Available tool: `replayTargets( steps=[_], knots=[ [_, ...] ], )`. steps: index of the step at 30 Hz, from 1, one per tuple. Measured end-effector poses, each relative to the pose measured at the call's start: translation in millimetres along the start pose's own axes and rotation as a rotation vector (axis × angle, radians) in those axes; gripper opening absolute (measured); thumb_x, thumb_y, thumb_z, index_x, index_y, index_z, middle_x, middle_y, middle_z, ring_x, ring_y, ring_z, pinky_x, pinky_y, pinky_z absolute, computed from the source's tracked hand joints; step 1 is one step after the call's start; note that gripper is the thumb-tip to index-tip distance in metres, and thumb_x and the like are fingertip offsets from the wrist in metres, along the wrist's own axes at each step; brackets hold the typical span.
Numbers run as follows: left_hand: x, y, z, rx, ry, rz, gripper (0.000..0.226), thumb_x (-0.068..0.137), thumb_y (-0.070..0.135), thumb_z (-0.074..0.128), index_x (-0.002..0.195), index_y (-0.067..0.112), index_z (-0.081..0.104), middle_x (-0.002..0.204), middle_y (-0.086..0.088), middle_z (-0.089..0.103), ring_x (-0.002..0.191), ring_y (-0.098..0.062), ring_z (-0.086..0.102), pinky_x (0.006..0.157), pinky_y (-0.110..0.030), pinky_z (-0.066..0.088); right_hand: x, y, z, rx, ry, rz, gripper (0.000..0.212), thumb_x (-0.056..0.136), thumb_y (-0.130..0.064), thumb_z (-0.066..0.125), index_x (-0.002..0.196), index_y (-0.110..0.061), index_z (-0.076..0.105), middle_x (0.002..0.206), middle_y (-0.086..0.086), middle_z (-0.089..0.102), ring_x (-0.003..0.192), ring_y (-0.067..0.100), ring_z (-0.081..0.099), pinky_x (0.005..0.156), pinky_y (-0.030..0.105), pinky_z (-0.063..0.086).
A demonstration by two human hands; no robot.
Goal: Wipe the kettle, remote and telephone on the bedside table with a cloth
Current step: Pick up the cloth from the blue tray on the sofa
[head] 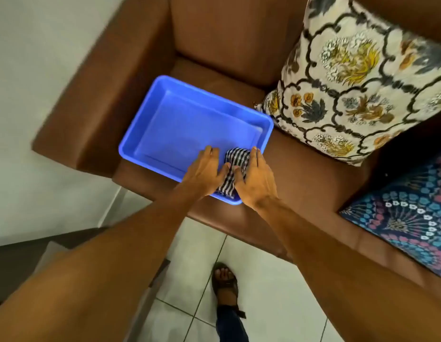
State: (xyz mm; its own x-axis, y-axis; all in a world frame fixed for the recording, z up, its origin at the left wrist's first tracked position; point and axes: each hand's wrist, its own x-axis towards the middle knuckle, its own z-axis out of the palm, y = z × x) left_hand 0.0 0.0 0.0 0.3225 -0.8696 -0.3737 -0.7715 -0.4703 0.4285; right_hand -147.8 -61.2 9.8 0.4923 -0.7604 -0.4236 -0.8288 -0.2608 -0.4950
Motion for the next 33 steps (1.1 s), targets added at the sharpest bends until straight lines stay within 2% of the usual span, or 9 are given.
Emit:
replayTargets(
  steps=[5, 8, 11, 15, 18, 25, 28, 30, 33],
  knots=[
    [25.7, 9.8, 55.6, -0.100, -0.080, -0.245, 0.064, 0.096, 0.055, 0.055, 0.129, 0.000, 0.048, 0.135, -0.025, 0.046, 0.125, -0.046, 0.047, 0.099, -0.054, 0.043, 17.5, 28.4, 20.5, 0.021, 0.061, -0.042, 0.073, 0.109, -0.029, 0.048, 0.167, 0.000, 0.014, 0.177, 0.014, 0.018, 0.166, 0.029, 0.009, 0.134, 0.035, 0.010],
    [34.0, 14.6, 69.2, -0.269, -0.074, -0.396, 0.069, 0.090, 0.049, 0.066, 0.134, 0.003, 0.038, 0.140, -0.025, 0.040, 0.128, -0.047, 0.046, 0.100, -0.052, 0.042, 22.1, 26.9, 28.0, 0.021, 0.118, -0.064, 0.072, 0.108, -0.026, 0.049, 0.166, 0.003, 0.018, 0.176, 0.015, 0.023, 0.166, 0.029, 0.006, 0.134, 0.035, 0.009],
    [37.1, 13.0, 72.4, -0.452, -0.097, -0.506, 0.071, 0.089, 0.039, 0.072, 0.140, 0.003, 0.039, 0.142, -0.024, 0.050, 0.130, -0.043, 0.053, 0.103, -0.049, 0.047, 17.8, 28.4, 32.1, -0.007, 0.116, -0.077, 0.069, 0.108, -0.025, 0.048, 0.164, 0.004, 0.022, 0.174, 0.017, 0.027, 0.166, 0.031, 0.006, 0.135, 0.038, 0.011],
    [22.6, 2.9, 47.5, -0.586, -0.092, -0.465, 0.044, 0.087, 0.043, 0.076, 0.113, 0.008, 0.069, 0.111, -0.014, 0.075, 0.108, -0.033, 0.069, 0.088, -0.042, 0.058, 7.7, 17.9, 33.9, -0.050, 0.112, -0.112, 0.063, 0.111, -0.026, 0.043, 0.164, 0.002, 0.026, 0.173, 0.016, 0.031, 0.165, 0.031, 0.015, 0.134, 0.042, 0.011],
    [-9.7, -17.6, 7.9, -0.436, 0.008, -0.368, 0.029, 0.089, 0.039, 0.073, 0.098, 0.013, 0.065, 0.103, -0.010, 0.072, 0.100, -0.035, 0.069, 0.075, -0.040, 0.056, -6.2, -9.8, 43.3, 0.011, 0.111, -0.115, 0.062, 0.113, -0.036, 0.039, 0.164, -0.002, 0.029, 0.171, 0.015, 0.037, 0.161, 0.031, 0.028, 0.132, 0.046, 0.018],
    [-136.5, -121.5, -130.4, -0.334, 0.249, -0.385, 0.047, 0.084, 0.039, 0.078, 0.111, 0.004, 0.063, 0.113, -0.020, 0.068, 0.106, -0.038, 0.067, 0.089, -0.045, 0.054, -103.7, -147.1, 108.6, 0.269, -0.117, -0.217, 0.086, 0.103, -0.068, 0.036, 0.167, -0.010, 0.027, 0.172, 0.013, 0.034, 0.160, 0.030, 0.031, 0.132, 0.043, 0.022],
    [-215.2, -171.6, -165.1, -0.333, 0.353, -0.418, 0.046, 0.087, 0.032, 0.076, 0.117, 0.004, 0.056, 0.113, -0.018, 0.071, 0.106, -0.040, 0.068, 0.089, -0.050, 0.056, -153.0, -193.8, 146.8, 0.170, -0.268, -0.375, 0.087, 0.101, -0.080, 0.030, 0.167, -0.024, 0.027, 0.169, 0.009, 0.040, 0.156, 0.029, 0.039, 0.125, 0.038, 0.027],
    [-272.9, -204.0, -177.6, -0.311, 0.404, -0.486, 0.044, 0.088, 0.031, 0.073, 0.120, 0.008, 0.052, 0.113, -0.017, 0.072, 0.103, -0.039, 0.069, 0.086, -0.050, 0.057, -191.6, -217.9, 172.4, 0.063, -0.500, -0.391, 0.094, 0.093, -0.091, 0.017, 0.167, -0.034, 0.021, 0.172, 0.002, 0.038, 0.156, 0.026, 0.040, 0.124, 0.045, 0.034],
    [-358.6, -244.9, -179.9, -0.304, 0.431, -0.559, 0.041, 0.091, 0.030, 0.071, 0.119, 0.009, 0.049, 0.114, -0.016, 0.071, 0.102, -0.039, 0.069, 0.084, -0.052, 0.059, -247.5, -240.6, 207.8, -0.040, -0.575, -0.462, 0.095, 0.092, -0.091, 0.013, 0.167, -0.034, 0.020, 0.172, 0.001, 0.037, 0.156, 0.026, 0.040, 0.125, 0.050, 0.037]
  ],
)
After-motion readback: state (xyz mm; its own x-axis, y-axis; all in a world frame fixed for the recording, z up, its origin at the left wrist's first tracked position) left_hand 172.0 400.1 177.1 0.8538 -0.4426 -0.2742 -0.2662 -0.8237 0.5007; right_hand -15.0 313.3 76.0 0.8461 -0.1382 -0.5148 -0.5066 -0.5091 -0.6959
